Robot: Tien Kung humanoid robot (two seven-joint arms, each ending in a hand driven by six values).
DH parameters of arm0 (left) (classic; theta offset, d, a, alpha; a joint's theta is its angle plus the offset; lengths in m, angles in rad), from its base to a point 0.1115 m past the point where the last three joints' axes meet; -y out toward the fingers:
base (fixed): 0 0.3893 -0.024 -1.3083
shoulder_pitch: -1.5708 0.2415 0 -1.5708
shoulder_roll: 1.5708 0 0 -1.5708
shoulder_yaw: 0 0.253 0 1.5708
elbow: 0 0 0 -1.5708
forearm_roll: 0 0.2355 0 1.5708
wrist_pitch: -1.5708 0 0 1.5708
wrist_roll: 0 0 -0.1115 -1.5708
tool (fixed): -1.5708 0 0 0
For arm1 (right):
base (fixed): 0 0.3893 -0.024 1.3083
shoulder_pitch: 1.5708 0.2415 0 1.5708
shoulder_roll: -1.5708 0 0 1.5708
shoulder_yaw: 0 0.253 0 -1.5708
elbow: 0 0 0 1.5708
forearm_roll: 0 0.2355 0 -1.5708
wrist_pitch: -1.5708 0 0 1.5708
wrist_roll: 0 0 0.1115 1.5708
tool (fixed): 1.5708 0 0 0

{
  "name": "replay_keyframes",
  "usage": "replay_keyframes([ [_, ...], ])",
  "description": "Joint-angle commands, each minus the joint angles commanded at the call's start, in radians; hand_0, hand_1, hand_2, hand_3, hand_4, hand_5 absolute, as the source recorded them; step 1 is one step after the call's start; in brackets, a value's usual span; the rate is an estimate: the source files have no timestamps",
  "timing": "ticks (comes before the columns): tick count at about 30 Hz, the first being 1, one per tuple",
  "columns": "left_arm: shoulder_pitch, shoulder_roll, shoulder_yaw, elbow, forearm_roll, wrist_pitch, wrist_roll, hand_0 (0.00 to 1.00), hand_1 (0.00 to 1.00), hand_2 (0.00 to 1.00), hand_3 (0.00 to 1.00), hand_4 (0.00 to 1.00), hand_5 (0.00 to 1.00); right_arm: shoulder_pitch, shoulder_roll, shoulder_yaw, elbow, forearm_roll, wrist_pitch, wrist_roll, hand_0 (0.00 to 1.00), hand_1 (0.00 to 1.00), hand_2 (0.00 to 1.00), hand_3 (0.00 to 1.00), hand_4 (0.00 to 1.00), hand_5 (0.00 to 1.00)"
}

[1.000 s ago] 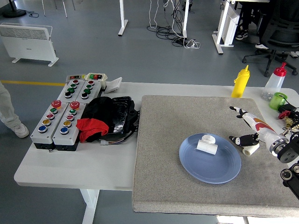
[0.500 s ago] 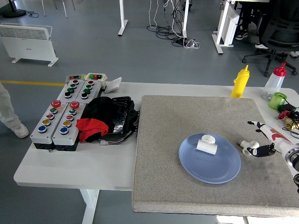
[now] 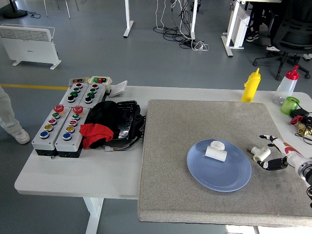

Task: Pick pipe place plate twice

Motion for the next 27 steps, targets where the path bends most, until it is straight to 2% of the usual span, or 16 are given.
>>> replay_keyframes([
  [1,0.000,0.000,-0.010,-0.003,0.012,-0.007,0.015,0.599,0.437,0.623,0.638,0.473,0.998,0.000,0.000,-0.003,-0.004,0.001,-0.005,0.002,0.944,0.865,0.953,0.918,0.772,0.277],
  [2,-0.001,0.000,-0.019,-0.006,0.024,-0.014,0.032,0.607,0.478,0.592,0.618,0.414,0.998,0.000,0.001,-0.006,-0.008,0.003,-0.010,0.004,0.939,0.856,0.942,0.900,0.766,0.281],
  [4,-0.001,0.000,-0.033,-0.010,0.054,-0.035,0.070,0.607,0.478,0.592,0.618,0.414,0.998,0.001,0.002,-0.010,-0.014,0.007,-0.018,0.006,0.939,0.856,0.942,0.900,0.766,0.281],
  [7,-0.004,0.000,-0.038,-0.018,0.043,-0.079,0.148,0.607,0.478,0.592,0.618,0.414,0.998,0.005,0.006,-0.024,-0.032,0.016,-0.031,0.012,0.939,0.856,0.942,0.900,0.766,0.281],
  [8,-0.005,0.000,-0.045,-0.019,0.041,-0.084,0.169,0.684,0.576,0.541,0.670,0.389,0.998,0.005,0.008,-0.026,-0.035,0.018,-0.034,0.014,0.927,0.843,0.930,0.887,0.761,0.282],
  [10,-0.006,0.000,-0.057,-0.020,0.043,-0.104,0.214,0.684,0.576,0.541,0.670,0.389,0.998,0.006,0.010,-0.030,-0.041,0.022,-0.037,0.015,0.927,0.843,0.930,0.887,0.761,0.282],
  [13,-0.011,0.003,-0.103,-0.022,0.127,-0.142,0.286,0.684,0.576,0.541,0.670,0.389,0.998,0.007,0.013,-0.034,-0.047,0.028,-0.040,0.017,0.927,0.843,0.930,0.887,0.761,0.282],
  [14,-0.012,0.004,-0.109,-0.022,0.144,-0.147,0.300,0.680,0.577,0.510,0.686,0.382,0.998,0.007,0.013,-0.034,-0.048,0.029,-0.040,0.017,0.924,0.836,0.923,0.867,0.758,0.289],
  [17,-0.014,0.006,-0.118,-0.022,0.179,-0.173,0.347,0.680,0.577,0.510,0.686,0.382,0.998,0.009,0.016,-0.035,-0.054,0.037,-0.050,0.023,0.924,0.836,0.923,0.867,0.758,0.289],
  [19,-0.015,0.007,-0.110,-0.022,0.177,-0.173,0.347,0.680,0.577,0.510,0.686,0.382,0.998,0.011,0.017,-0.038,-0.057,0.045,-0.060,0.030,0.924,0.836,0.923,0.867,0.758,0.289],
  [20,-0.015,0.005,-0.102,-0.022,0.172,-0.166,0.332,0.643,0.504,0.458,0.669,0.358,0.998,0.012,0.017,-0.040,-0.059,0.053,-0.067,0.035,0.899,0.806,0.888,0.844,0.736,0.290],
  [25,-0.015,0.001,-0.085,-0.022,0.158,-0.144,0.277,0.643,0.504,0.458,0.669,0.358,0.998,0.012,0.017,-0.043,-0.065,0.074,-0.083,0.051,0.899,0.806,0.888,0.844,0.736,0.290],
  [26,-0.014,0.000,-0.082,-0.022,0.155,-0.141,0.271,0.632,0.491,0.444,0.645,0.358,0.998,0.012,0.016,-0.043,-0.067,0.076,-0.083,0.052,0.832,0.755,0.793,0.816,0.717,0.275],
  [27,-0.015,0.000,-0.079,-0.022,0.155,-0.138,0.264,0.632,0.491,0.444,0.645,0.358,0.998,0.012,0.017,-0.043,-0.069,0.080,-0.082,0.054,0.832,0.755,0.793,0.816,0.717,0.275],
])
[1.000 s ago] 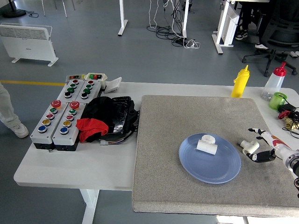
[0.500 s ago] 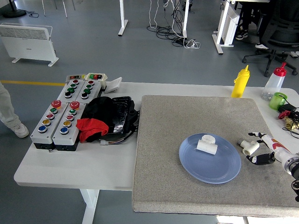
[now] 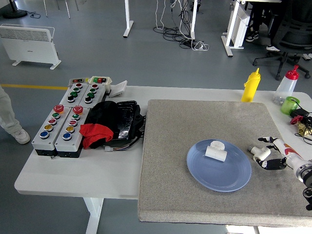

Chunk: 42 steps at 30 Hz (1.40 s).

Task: Pick pipe place plate twice

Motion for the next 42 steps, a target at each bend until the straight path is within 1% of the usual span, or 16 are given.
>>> replay_keyframes([
  [4,-0.002,0.000,0.020,-0.003,0.011,0.017,-0.026,0.632,0.491,0.444,0.645,0.358,0.998,0.001,0.002,-0.005,-0.010,0.015,0.008,0.005,0.832,0.755,0.793,0.816,0.717,0.275],
  [5,-0.003,0.000,0.026,-0.004,0.010,0.021,-0.031,0.637,0.515,0.445,0.625,0.354,0.998,0.001,0.002,-0.006,-0.012,0.018,0.010,0.005,0.709,0.670,0.657,0.751,0.689,0.255],
  [6,-0.003,0.000,0.029,-0.005,0.009,0.025,-0.035,0.637,0.515,0.445,0.625,0.354,0.998,0.001,0.003,-0.007,-0.013,0.020,0.011,0.005,0.709,0.670,0.657,0.751,0.689,0.255],
  [8,-0.005,0.000,0.043,-0.007,-0.004,0.053,-0.055,0.637,0.515,0.445,0.625,0.354,0.998,0.002,0.004,-0.015,-0.021,0.023,0.012,0.004,0.709,0.670,0.657,0.751,0.689,0.255],
  [10,-0.006,0.000,0.050,-0.009,-0.017,0.068,-0.064,0.637,0.515,0.445,0.625,0.354,0.998,0.002,0.006,-0.018,-0.026,0.024,0.009,0.006,0.709,0.670,0.657,0.751,0.689,0.255],
  [11,-0.006,0.000,0.054,-0.009,-0.023,0.073,-0.067,0.641,0.526,0.445,0.628,0.324,0.998,0.003,0.006,-0.019,-0.028,0.024,0.007,0.007,0.676,0.656,0.640,0.739,0.675,0.242],
  [16,-0.007,0.000,0.068,-0.011,-0.050,0.088,-0.087,0.641,0.526,0.445,0.628,0.324,0.998,0.003,0.008,-0.029,-0.040,0.032,-0.008,0.017,0.676,0.656,0.640,0.739,0.675,0.242],
  [17,-0.007,0.000,0.068,-0.011,-0.050,0.088,-0.087,0.642,0.525,0.444,0.643,0.332,0.998,0.003,0.008,-0.029,-0.040,0.032,-0.008,0.018,0.609,0.609,0.600,0.725,0.639,0.217],
  [19,-0.007,0.000,0.072,-0.012,-0.056,0.095,-0.094,0.642,0.525,0.444,0.643,0.332,0.998,0.002,0.008,-0.029,-0.044,0.033,-0.021,0.023,0.609,0.609,0.600,0.725,0.639,0.217],
  [22,-0.007,0.000,0.073,-0.012,-0.053,0.096,-0.094,0.642,0.525,0.444,0.643,0.332,0.998,0.001,0.007,-0.029,-0.045,0.035,-0.026,0.025,0.609,0.609,0.600,0.725,0.639,0.217],
  [23,-0.007,0.000,0.074,-0.013,-0.049,0.096,-0.093,0.644,0.530,0.445,0.654,0.331,0.998,0.000,0.006,-0.028,-0.046,0.036,-0.030,0.025,0.485,0.550,0.560,0.698,0.610,0.198],
  [28,-0.006,0.000,0.072,-0.013,-0.036,0.099,-0.088,0.644,0.530,0.445,0.654,0.331,0.998,-0.006,0.006,-0.021,-0.044,0.042,-0.039,0.025,0.485,0.550,0.560,0.698,0.610,0.198],
  [29,-0.006,0.000,0.072,-0.013,-0.035,0.101,-0.087,0.648,0.604,0.504,0.656,0.334,0.998,-0.006,0.005,-0.020,-0.043,0.043,-0.040,0.025,0.448,0.537,0.554,0.693,0.599,0.193],
  [34,-0.003,0.000,0.074,-0.013,-0.054,0.109,-0.101,0.648,0.604,0.504,0.656,0.334,0.998,-0.015,0.001,-0.003,-0.029,0.046,-0.050,0.025,0.448,0.537,0.554,0.693,0.599,0.193],
  [36,-0.002,0.000,0.075,-0.013,-0.062,0.111,-0.104,0.656,0.618,0.517,0.653,0.334,0.998,-0.017,-0.001,0.002,-0.024,0.049,-0.051,0.024,0.429,0.525,0.551,0.691,0.598,0.194],
  [42,0.004,0.000,0.074,-0.013,-0.075,0.115,-0.109,0.659,0.626,0.523,0.650,0.339,0.998,-0.026,-0.009,0.020,0.012,0.057,-0.058,0.023,0.414,0.516,0.546,0.684,0.585,0.181],
])
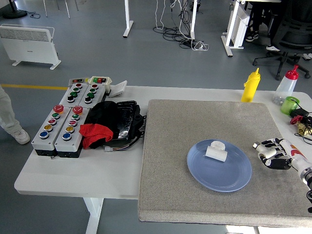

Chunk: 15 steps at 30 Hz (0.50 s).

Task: Pick pipe place plate twice

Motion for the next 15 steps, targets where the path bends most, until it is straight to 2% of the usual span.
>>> replay_keyframes([
  [6,0.006,0.000,-0.004,0.000,0.005,0.001,0.003,0.659,0.628,0.524,0.649,0.340,0.998,-0.007,-0.009,0.009,0.043,0.009,-0.006,0.000,0.411,0.510,0.544,0.682,0.557,0.155],
  [10,0.007,0.000,-0.003,0.000,0.002,0.001,0.002,0.659,0.628,0.524,0.649,0.340,0.998,-0.019,-0.021,0.013,0.105,0.017,-0.016,0.000,0.411,0.510,0.544,0.682,0.557,0.155],
  [15,0.008,0.000,-0.005,0.001,0.005,-0.001,-0.001,0.660,0.628,0.523,0.650,0.341,0.998,-0.048,-0.056,-0.015,0.238,0.041,-0.018,0.000,0.408,0.509,0.544,0.681,0.553,0.149],
])
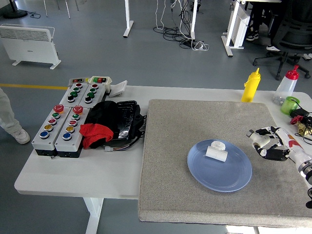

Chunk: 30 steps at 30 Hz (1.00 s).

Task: Pick pipe place plate twice

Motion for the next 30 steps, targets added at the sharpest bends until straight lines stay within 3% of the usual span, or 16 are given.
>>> replay_keyframes([
  [8,-0.005,0.000,0.007,0.003,-0.014,-0.004,-0.010,0.666,0.627,0.523,0.649,0.341,0.998,-0.056,-0.070,-0.076,0.224,-0.002,0.031,-0.024,0.420,0.512,0.543,0.678,0.546,0.147],
  [13,-0.008,0.000,0.007,0.005,-0.016,-0.006,-0.014,0.666,0.627,0.523,0.649,0.341,0.998,-0.077,-0.093,-0.102,0.304,-0.015,0.043,-0.039,0.420,0.512,0.543,0.678,0.546,0.147],
  [20,-0.013,0.000,0.008,0.006,-0.017,-0.009,-0.016,0.665,0.627,0.523,0.648,0.341,0.998,-0.084,-0.095,-0.136,0.327,-0.022,0.064,-0.057,0.436,0.520,0.545,0.679,0.546,0.146],
  [21,-0.015,0.000,0.007,0.006,-0.016,-0.011,-0.017,0.663,0.623,0.521,0.645,0.340,0.998,-0.081,-0.089,-0.153,0.324,-0.030,0.070,-0.064,0.613,0.588,0.568,0.687,0.556,0.165],
  [25,-0.016,0.000,0.008,0.006,-0.017,-0.013,-0.019,0.663,0.623,0.521,0.645,0.340,0.998,-0.073,-0.075,-0.183,0.312,-0.044,0.088,-0.077,0.613,0.588,0.568,0.687,0.556,0.165],
  [26,-0.016,0.000,0.008,0.007,-0.016,-0.013,-0.019,0.663,0.623,0.521,0.642,0.340,0.998,-0.070,-0.073,-0.189,0.309,-0.049,0.097,-0.084,0.750,0.667,0.624,0.738,0.585,0.194],
  [30,-0.017,0.000,0.009,0.007,-0.015,-0.014,-0.019,0.663,0.623,0.521,0.642,0.340,0.998,-0.060,-0.068,-0.205,0.298,-0.077,0.141,-0.116,0.750,0.667,0.624,0.738,0.585,0.194],
])
